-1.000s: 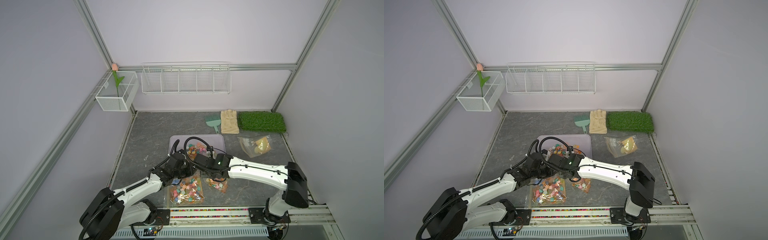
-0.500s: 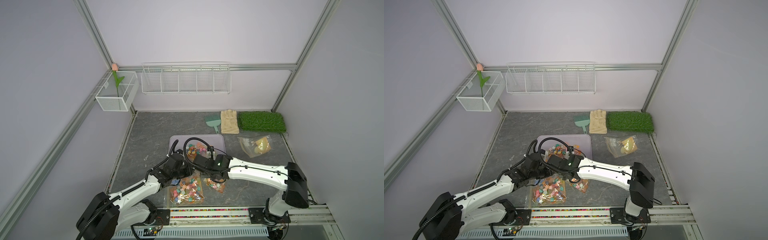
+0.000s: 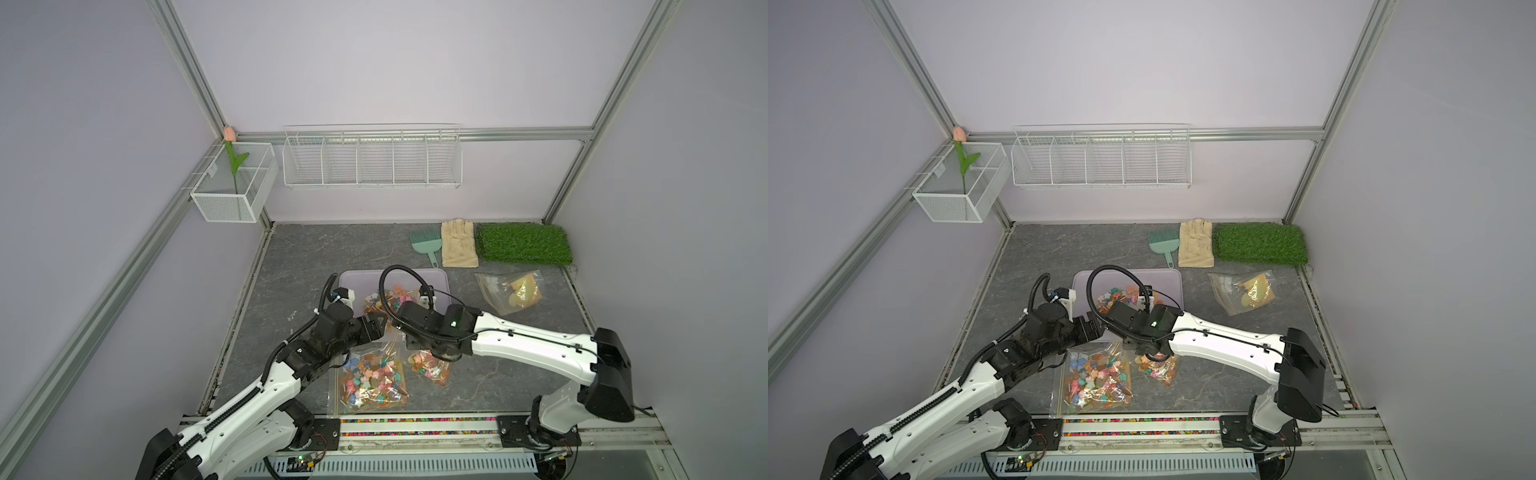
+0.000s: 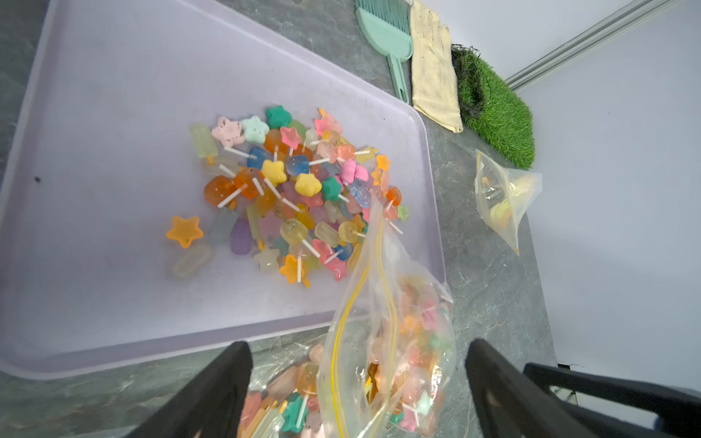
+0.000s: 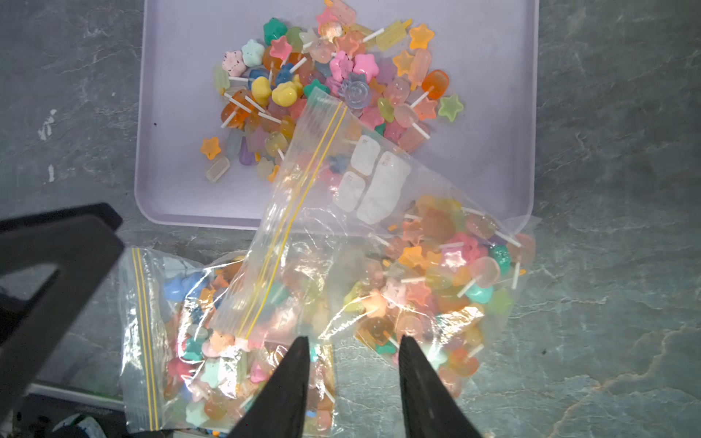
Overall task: Pour candies out of the ziploc bag
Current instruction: Open the ziploc bag at the center of the board, then pick up the ziploc bag from the center of the board.
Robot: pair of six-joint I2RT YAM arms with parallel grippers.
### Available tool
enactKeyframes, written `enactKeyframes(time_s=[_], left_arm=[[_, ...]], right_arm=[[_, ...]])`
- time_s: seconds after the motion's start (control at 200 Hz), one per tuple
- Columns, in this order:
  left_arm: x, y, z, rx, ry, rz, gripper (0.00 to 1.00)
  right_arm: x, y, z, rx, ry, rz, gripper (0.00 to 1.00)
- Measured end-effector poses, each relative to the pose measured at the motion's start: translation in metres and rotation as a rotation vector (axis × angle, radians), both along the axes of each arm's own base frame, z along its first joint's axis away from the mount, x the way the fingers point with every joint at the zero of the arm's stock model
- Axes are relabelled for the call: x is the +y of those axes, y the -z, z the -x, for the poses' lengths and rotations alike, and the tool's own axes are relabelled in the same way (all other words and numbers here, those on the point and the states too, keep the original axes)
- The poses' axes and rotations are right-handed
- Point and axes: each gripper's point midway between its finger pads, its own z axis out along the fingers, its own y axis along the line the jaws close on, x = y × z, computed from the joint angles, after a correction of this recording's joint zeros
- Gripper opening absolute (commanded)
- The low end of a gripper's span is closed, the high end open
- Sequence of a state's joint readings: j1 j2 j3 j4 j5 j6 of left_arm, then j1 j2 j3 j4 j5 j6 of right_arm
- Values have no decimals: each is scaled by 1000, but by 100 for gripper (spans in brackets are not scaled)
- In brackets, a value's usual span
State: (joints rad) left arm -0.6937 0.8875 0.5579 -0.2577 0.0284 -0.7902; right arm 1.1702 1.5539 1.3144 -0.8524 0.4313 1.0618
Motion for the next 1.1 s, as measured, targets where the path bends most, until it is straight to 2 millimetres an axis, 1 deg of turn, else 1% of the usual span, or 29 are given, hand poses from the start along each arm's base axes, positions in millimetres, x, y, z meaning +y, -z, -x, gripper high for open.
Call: enactKeyframes(time_s=[0.105, 0.2, 0.28, 0.47, 0.525, 0.595, 0.745, 0.94, 1.1], left_arm=[[-7, -16, -9, -29, 17, -7, 91], [-18, -20, -13, -26, 59, -13, 91], [-30, -13, -14, 8, 110, -14, 91], [-53, 20, -5, 146, 237, -26, 92], [-57, 25, -1, 175, 262, -23, 91], [-61, 26, 2, 194, 287, -12, 91], [-72, 25, 2, 222, 328, 10, 91], [-79, 37, 2, 276, 358, -23, 90], [-86, 44, 9, 311, 390, -35, 88]], right_arm=[[-7, -9, -1, -14, 8, -39, 48], [-15, -15, -2, -25, 19, -76, 49], [-27, -17, -4, -28, 37, -93, 50], [-60, -14, -3, -29, 85, -117, 52], [-69, -14, -2, -33, 96, -123, 52], [-77, -14, -1, -37, 110, -132, 52], [-85, -13, 1, -38, 121, -138, 52], [-86, -10, 2, -35, 122, -135, 53], [-88, -11, 3, -39, 124, -141, 53]])
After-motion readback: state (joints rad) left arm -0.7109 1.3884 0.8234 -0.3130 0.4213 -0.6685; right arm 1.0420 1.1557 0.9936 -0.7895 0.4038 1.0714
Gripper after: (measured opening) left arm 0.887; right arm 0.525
